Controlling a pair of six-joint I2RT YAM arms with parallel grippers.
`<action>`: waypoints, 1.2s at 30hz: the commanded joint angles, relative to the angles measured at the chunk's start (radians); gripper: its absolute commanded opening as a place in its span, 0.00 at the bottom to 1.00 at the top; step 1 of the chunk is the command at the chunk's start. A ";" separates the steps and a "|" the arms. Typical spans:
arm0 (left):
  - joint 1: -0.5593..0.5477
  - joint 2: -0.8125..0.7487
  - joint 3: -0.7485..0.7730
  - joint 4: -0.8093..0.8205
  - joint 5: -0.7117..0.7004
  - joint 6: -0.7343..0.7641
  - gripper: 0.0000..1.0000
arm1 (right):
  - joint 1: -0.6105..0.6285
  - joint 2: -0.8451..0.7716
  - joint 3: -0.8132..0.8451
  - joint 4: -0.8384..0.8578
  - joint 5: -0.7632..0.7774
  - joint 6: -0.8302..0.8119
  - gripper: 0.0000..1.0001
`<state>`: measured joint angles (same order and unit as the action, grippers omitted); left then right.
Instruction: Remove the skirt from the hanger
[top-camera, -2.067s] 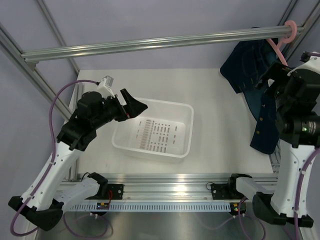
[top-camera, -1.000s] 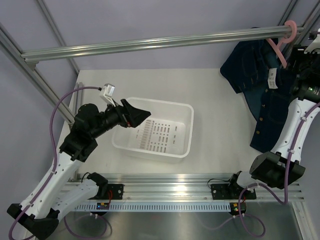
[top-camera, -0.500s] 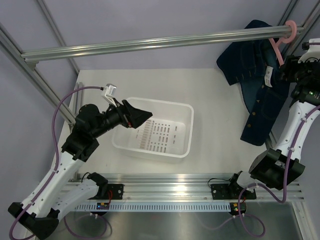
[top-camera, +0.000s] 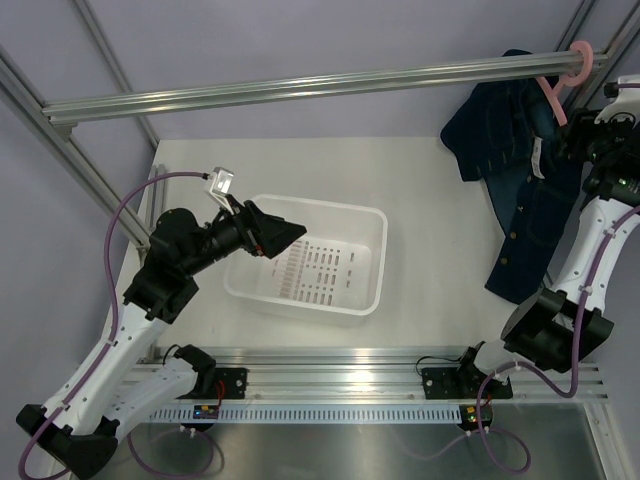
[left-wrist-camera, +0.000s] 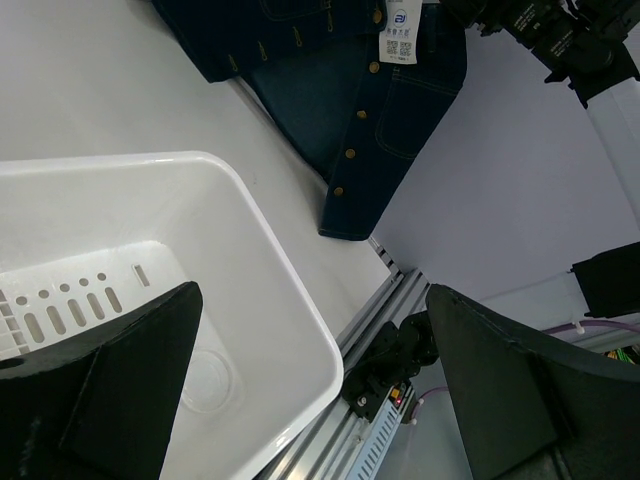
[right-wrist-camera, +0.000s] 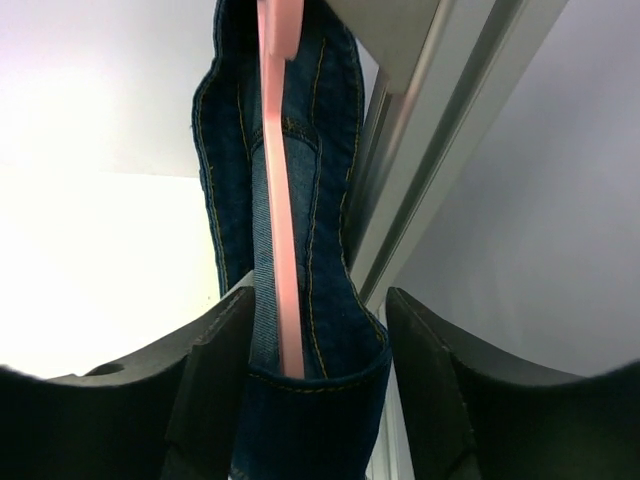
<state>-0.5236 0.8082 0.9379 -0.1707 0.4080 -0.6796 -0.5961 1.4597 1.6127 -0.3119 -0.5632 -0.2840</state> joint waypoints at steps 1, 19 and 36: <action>-0.004 -0.012 0.001 0.028 0.029 0.029 0.99 | -0.002 0.033 0.026 0.008 -0.033 -0.013 0.61; -0.003 0.008 -0.004 0.063 0.045 0.009 0.99 | -0.001 0.076 0.042 0.102 -0.133 0.078 0.00; -0.004 0.000 0.055 -0.023 0.064 0.011 0.99 | 0.091 0.004 0.067 0.341 -0.141 0.353 0.00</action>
<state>-0.5236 0.8154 0.9405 -0.1974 0.4442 -0.6811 -0.5423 1.5463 1.6348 -0.2771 -0.6659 -0.0139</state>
